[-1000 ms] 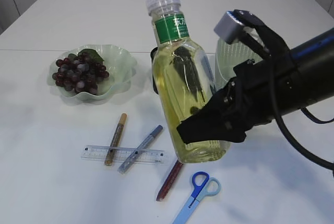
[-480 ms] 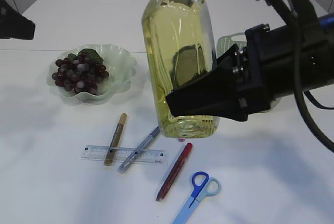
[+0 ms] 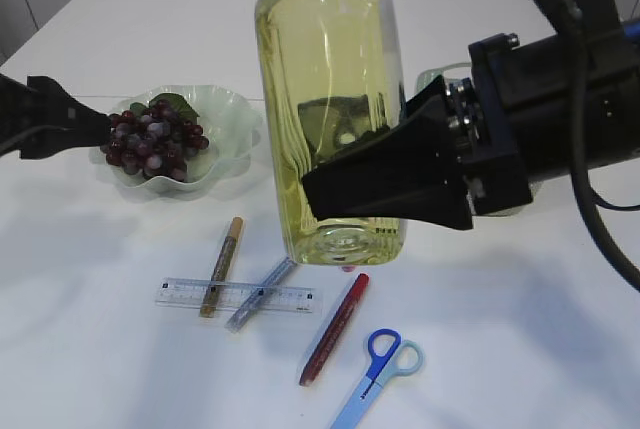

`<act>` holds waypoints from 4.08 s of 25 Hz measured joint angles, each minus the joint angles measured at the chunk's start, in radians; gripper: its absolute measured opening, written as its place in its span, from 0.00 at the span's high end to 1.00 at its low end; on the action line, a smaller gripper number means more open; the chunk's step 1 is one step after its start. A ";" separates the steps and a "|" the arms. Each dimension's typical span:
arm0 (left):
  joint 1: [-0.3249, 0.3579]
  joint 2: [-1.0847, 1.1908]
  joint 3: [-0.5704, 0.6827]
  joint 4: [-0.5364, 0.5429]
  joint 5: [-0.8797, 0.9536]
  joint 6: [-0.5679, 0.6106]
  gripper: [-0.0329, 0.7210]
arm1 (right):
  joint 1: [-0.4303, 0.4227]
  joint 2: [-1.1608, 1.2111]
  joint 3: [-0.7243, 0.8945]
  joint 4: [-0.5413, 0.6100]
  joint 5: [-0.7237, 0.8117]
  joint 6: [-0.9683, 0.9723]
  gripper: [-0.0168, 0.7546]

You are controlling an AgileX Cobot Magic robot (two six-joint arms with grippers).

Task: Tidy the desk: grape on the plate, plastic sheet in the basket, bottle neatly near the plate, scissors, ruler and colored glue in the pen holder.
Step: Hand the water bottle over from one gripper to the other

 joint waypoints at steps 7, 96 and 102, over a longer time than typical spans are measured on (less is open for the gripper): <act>0.000 0.137 0.004 -0.127 0.000 0.014 0.52 | 0.000 -0.002 0.000 0.012 0.005 -0.002 0.37; -0.123 0.171 -0.077 -0.966 0.829 0.794 0.18 | -0.002 0.064 0.000 0.086 0.137 -0.012 0.37; -0.170 0.217 -0.123 -0.960 0.836 0.809 0.18 | -0.004 0.064 0.000 0.084 0.138 -0.009 0.37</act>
